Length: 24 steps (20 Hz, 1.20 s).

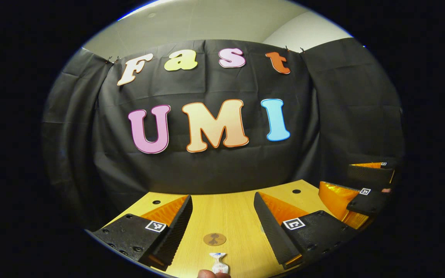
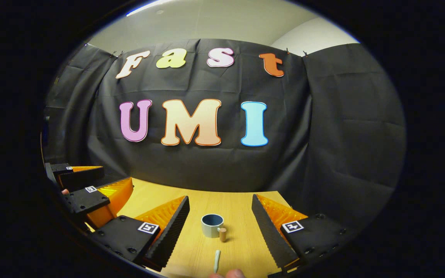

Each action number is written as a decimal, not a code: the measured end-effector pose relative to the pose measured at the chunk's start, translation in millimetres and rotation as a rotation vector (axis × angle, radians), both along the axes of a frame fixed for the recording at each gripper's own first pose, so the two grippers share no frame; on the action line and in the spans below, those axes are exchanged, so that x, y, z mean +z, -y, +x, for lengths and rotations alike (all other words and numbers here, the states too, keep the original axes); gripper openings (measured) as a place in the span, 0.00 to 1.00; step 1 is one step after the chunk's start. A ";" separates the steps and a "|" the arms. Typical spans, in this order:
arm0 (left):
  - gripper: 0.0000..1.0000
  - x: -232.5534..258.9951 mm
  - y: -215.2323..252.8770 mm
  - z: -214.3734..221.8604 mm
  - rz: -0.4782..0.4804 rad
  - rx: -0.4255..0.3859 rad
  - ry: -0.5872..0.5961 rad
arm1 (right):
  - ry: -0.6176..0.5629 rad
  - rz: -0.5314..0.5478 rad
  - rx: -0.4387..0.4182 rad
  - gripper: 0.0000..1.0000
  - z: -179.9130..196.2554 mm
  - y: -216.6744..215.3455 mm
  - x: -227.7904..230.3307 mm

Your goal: Put the toothbrush and toothpaste on the desktop into the cup, then pick up the cup and place it on the coaster on the desktop.

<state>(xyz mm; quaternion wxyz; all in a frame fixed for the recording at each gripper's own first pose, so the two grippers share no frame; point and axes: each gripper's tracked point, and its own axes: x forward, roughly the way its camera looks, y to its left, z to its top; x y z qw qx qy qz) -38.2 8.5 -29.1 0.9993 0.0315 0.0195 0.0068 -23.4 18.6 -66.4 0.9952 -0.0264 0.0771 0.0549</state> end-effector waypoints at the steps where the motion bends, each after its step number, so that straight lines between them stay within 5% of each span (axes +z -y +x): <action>1: 0.93 -5.2 -1.1 -1.7 -0.004 0.001 -0.013 | -0.007 -0.009 0.008 0.99 -0.7 -2.8 -3.6; 8: 0.93 -46.2 -10.2 -13.2 -0.008 0.006 -0.102 | -0.113 -0.015 0.042 0.99 -7.7 -14.2 -43.8; 24: 0.93 -160.2 -22.2 -36.3 -0.020 -0.012 -0.415 | -0.753 -0.082 0.000 1.00 -35.7 -0.5 -240.6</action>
